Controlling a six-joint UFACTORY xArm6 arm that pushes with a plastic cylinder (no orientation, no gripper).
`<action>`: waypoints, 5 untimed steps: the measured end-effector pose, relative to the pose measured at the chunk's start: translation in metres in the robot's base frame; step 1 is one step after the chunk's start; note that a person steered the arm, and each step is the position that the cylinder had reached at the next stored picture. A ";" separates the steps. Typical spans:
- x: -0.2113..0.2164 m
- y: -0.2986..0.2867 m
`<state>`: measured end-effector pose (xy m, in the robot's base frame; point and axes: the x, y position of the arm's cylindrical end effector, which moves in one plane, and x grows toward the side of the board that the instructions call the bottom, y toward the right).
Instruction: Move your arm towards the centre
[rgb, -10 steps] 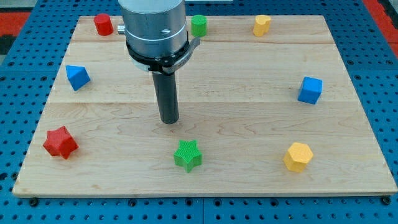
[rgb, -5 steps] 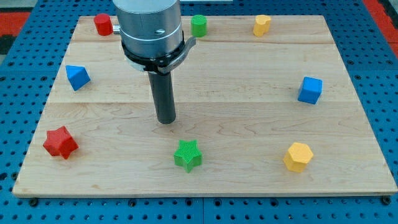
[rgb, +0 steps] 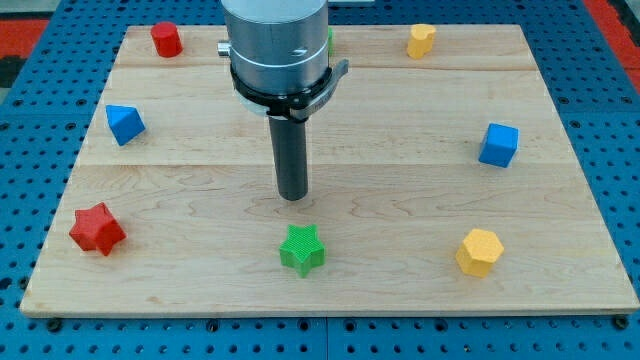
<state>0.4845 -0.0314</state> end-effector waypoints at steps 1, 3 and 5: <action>-0.001 0.002; -0.009 0.007; -0.013 0.009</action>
<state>0.4716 -0.0229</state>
